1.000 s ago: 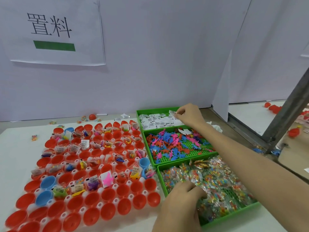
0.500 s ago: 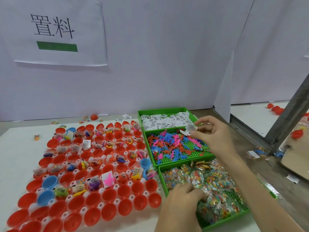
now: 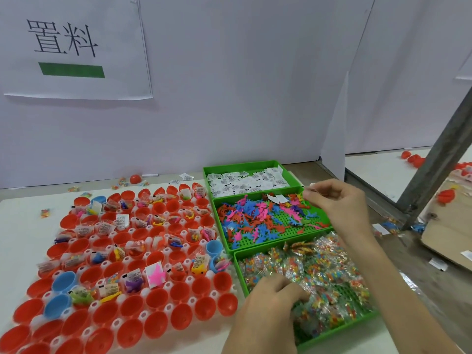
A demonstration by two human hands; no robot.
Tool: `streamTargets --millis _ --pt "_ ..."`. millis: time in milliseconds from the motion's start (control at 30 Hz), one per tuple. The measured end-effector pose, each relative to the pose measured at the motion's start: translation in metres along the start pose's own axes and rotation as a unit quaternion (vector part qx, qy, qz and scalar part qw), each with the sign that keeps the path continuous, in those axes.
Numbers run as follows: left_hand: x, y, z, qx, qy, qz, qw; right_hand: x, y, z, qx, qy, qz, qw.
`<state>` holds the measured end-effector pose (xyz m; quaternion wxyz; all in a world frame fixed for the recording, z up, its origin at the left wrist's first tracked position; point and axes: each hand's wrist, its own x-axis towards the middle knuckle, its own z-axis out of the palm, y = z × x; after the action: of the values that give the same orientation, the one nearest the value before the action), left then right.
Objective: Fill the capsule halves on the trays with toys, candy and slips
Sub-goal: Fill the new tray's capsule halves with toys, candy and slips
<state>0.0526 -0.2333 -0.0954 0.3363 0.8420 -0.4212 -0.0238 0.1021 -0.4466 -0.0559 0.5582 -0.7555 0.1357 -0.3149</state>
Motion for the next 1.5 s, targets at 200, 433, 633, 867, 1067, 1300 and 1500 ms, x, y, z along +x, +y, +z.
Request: streamTargets --millis 200,433,633,867,1067,1300,1500 --pt "-0.006 0.008 -0.005 0.13 -0.017 0.031 0.991 -0.002 0.001 0.004 -0.001 -0.014 -0.02 1.0" --pt "-0.01 0.01 -0.012 0.144 -0.032 -0.023 0.989 -0.003 -0.001 0.003 0.01 -0.022 -0.024 0.999" --pt "-0.007 -0.004 -0.01 0.042 0.038 -0.064 0.996 -0.004 0.0 0.005 -0.027 -0.028 -0.019 0.999" --pt "-0.005 -0.007 -0.007 -0.03 0.129 -0.047 0.99 -0.004 -0.004 0.005 -0.011 -0.075 -0.013 0.997" --pt "-0.006 -0.006 -0.011 -0.052 0.33 -0.045 0.942 -0.016 -0.02 0.004 0.026 -0.404 0.025 0.914" --pt "-0.009 -0.002 -0.018 -0.212 0.431 -0.132 0.867 -0.036 -0.04 0.012 0.059 -0.563 0.024 0.824" --pt "-0.008 0.002 -0.022 -0.267 0.42 -0.136 0.857 -0.052 -0.037 0.038 0.032 -0.517 0.009 0.855"
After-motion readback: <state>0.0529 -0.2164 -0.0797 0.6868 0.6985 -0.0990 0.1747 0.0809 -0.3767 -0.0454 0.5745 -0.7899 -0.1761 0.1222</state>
